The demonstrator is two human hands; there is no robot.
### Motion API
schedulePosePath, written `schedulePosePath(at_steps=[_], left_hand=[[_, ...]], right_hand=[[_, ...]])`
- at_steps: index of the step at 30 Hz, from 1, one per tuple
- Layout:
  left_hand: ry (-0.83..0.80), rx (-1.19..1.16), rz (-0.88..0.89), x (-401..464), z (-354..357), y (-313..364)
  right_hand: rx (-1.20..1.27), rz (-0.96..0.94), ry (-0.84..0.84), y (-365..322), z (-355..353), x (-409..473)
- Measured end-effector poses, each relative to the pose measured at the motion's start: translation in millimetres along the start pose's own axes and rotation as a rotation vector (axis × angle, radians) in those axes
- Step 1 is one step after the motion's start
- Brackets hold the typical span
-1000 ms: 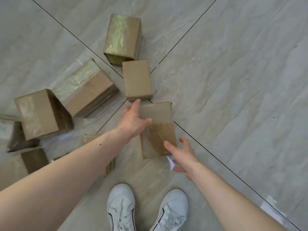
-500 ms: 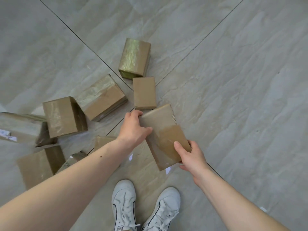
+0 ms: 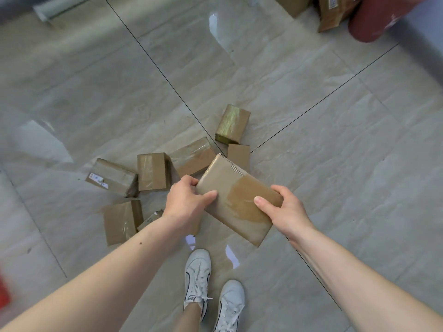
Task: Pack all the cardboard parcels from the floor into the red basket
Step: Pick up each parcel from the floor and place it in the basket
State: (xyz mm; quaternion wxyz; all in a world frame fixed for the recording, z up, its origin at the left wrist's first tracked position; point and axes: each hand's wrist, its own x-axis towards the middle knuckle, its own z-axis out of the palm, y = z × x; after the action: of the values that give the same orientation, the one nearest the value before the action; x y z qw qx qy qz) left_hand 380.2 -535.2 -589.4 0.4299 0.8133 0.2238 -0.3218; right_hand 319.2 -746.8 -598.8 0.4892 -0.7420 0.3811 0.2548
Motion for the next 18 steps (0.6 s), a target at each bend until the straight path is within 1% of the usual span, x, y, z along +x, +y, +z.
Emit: schedulePosePath(at_steps=[8, 14, 18], left_hand=[[0.143, -0.239, -0.105, -58, -51, -54], [0.287, -0.478, -0.177, -99, -101, -106], [0.366, -0.617, -0.216, -128, -147, -148]], right_hand=[[-0.18, -0.165, -0.076, -48, 36, -53], [-0.235, -0.281, -0.212, -71, 95, -95], [-0.279, -0.358, -0.282, -85, 151, -127]])
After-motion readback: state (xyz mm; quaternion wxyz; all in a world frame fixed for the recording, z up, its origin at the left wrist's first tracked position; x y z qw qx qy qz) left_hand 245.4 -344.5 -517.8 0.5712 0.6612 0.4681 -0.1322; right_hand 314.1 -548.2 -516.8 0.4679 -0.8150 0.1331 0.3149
